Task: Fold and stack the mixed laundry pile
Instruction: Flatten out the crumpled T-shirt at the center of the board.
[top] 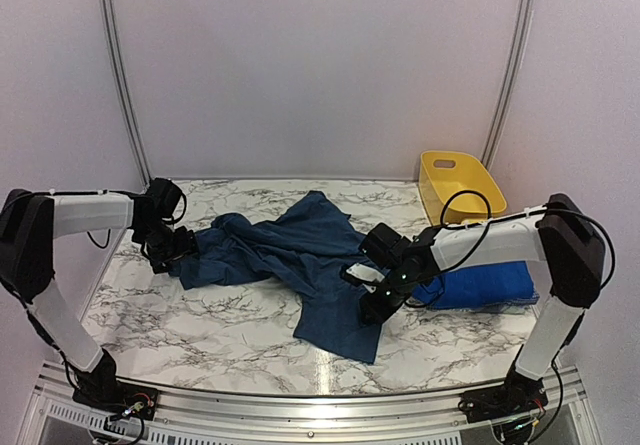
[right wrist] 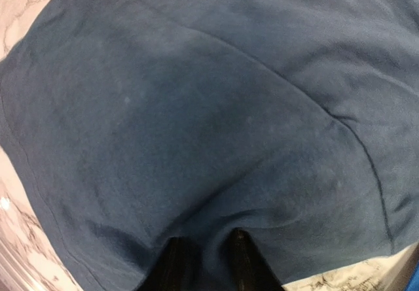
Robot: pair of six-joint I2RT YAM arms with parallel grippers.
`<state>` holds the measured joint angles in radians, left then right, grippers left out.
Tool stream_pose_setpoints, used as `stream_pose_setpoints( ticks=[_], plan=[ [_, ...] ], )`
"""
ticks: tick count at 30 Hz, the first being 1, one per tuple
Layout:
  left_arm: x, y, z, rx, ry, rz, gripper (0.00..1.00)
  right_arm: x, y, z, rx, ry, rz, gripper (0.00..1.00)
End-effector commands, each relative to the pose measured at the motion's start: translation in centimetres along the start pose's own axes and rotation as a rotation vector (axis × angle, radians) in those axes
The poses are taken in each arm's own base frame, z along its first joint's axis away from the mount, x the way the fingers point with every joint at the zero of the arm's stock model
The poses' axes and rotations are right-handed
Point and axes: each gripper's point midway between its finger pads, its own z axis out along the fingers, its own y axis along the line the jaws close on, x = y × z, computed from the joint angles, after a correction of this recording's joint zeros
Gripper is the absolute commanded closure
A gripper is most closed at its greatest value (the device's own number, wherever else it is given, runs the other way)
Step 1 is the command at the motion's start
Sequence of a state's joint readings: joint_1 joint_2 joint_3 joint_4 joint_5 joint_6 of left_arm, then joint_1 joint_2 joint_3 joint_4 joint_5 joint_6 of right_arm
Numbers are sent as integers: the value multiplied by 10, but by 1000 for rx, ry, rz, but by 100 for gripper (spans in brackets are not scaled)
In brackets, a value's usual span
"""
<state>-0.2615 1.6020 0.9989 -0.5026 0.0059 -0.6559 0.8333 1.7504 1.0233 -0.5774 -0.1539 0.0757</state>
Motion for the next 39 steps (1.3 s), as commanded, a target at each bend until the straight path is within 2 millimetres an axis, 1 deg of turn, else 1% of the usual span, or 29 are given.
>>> stream_pose_setpoints(
  ticks=[1,3,5,8,10,13,16,18,20,24,28,30,33,34,37,39],
  plan=[
    [-22,-6,17,-23,-25,20,23,67,0,38,-15,239,39,82],
    [-30,-7,22,-27,-36,19,23,68,1,39,-20,247,46,92],
    [-39,-10,27,-23,-40,25,24,69,3,39,-32,248,53,100],
    [-46,-13,35,-30,-35,38,25,70,5,38,-37,247,65,100],
    [-49,-11,40,-40,-31,39,25,68,5,35,-38,239,71,100],
    [-47,-9,50,-40,-3,39,25,63,7,32,-41,225,72,100],
    [-45,-8,54,-41,10,49,26,57,8,29,-42,210,73,100],
    [-43,-7,51,-40,9,55,29,51,9,25,-45,194,74,100],
    [-37,-10,43,-6,20,56,33,41,12,18,-55,166,75,100],
    [-27,-9,24,34,9,58,46,17,18,-3,-71,84,75,100],
    [-17,-8,10,66,10,71,52,-6,24,-21,-89,15,72,100],
    [-12,-7,11,74,23,72,53,-12,25,-26,-101,-4,72,100],
    [-6,-7,14,79,44,80,59,-17,26,-31,-107,-21,73,100],
    [-6,-6,16,71,44,78,59,-18,25,-32,-107,-24,75,100],
    [-13,-2,17,39,18,75,48,-19,23,-35,-114,-32,85,100],
    [-21,-2,19,21,2,73,47,-18,22,-37,-117,-36,92,100]
  ],
)
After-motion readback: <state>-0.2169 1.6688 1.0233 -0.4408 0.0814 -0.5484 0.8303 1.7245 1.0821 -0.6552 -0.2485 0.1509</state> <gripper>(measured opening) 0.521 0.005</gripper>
